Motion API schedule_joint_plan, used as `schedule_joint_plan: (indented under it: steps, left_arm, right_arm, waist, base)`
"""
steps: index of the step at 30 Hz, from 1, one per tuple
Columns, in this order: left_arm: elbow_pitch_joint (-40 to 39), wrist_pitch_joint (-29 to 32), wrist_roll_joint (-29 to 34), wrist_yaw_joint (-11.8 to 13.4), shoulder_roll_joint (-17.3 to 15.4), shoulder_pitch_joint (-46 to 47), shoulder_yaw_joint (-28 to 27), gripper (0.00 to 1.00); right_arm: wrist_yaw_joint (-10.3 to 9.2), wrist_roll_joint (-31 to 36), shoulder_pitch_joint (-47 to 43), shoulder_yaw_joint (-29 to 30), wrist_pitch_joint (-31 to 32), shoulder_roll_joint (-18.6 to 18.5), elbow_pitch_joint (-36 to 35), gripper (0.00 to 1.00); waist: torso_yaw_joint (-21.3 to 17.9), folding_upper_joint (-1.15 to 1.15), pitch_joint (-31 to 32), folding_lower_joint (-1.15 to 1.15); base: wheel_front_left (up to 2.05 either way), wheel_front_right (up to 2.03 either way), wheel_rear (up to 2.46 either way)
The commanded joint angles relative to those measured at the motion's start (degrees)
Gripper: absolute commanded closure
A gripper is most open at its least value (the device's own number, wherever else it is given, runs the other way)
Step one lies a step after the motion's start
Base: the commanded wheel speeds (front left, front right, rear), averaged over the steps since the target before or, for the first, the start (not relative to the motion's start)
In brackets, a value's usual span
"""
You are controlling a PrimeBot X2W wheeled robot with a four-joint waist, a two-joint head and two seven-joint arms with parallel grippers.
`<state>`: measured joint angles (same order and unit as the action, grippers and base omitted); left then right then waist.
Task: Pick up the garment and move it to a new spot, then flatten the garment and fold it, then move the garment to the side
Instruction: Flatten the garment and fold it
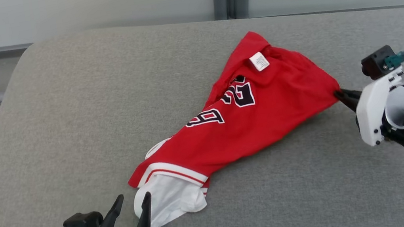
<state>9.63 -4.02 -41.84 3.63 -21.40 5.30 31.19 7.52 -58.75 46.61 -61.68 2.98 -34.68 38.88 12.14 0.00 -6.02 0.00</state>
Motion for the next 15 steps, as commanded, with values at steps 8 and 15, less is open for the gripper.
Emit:
schedule_joint_plan:
  steps: [8, 15]
  left_arm:
    - [-3.08, 0.26, -0.38, 2.36, -2.41, -3.36, -1.26, 0.00]
    - [-4.98, 0.83, -0.73, 3.15, -3.47, -4.14, -1.62, 0.00]
  right_arm:
    - [-0.06, -4.07, -9.64, 3.83, 9.91, -8.43, -8.63, 1.00]
    - [-0.06, -6.69, -19.54, 9.32, 15.45, -10.83, -12.15, 1.00]
  waist:
    - [-8.51, 0.00, 4.11, 0.00]
    - [-11.11, 0.00, 3.16, 0.00]
  base:
    - [0.00, 0.00, 0.00]
    - [0.00, 0.00, 0.00]
